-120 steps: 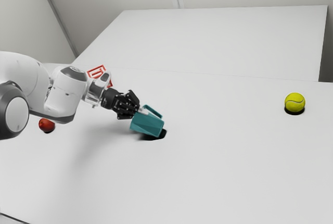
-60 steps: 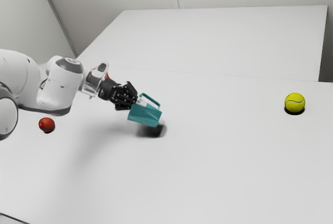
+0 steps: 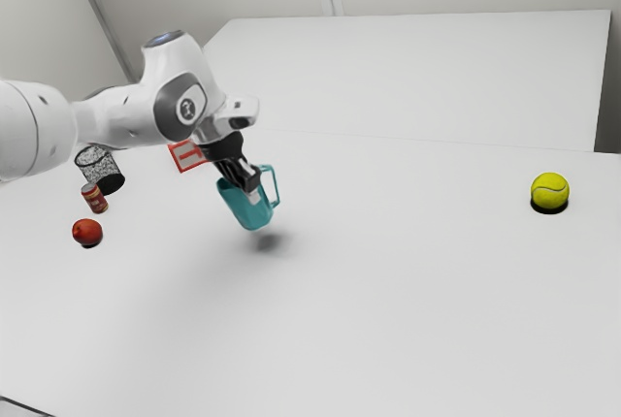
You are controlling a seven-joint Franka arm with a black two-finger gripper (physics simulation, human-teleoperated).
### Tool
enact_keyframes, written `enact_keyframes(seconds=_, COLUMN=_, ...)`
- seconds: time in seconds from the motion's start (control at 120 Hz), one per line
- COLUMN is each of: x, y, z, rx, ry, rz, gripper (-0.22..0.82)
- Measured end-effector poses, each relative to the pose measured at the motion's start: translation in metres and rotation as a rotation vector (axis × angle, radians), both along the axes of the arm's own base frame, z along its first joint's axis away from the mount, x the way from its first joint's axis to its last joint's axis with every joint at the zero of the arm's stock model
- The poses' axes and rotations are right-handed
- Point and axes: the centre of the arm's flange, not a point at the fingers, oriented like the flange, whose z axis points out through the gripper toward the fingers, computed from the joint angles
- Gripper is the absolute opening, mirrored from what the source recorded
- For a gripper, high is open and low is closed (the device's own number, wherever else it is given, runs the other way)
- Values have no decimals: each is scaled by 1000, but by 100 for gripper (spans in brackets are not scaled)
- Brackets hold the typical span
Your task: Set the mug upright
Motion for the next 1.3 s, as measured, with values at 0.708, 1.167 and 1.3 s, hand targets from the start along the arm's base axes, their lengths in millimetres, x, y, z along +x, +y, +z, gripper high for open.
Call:
enact_keyframes(seconds=0.708, x=1, y=-29, z=-42, rx=166, ry=43, rz=129, gripper=-18)
enact_keyframes(seconds=1.167, x=3, y=-34, z=-46, rx=153, ry=40, rz=215, gripper=22)
enact_keyframes(seconds=1.3, x=0, y=-37, z=-6, rx=126, ry=-12, rz=227, gripper=40)
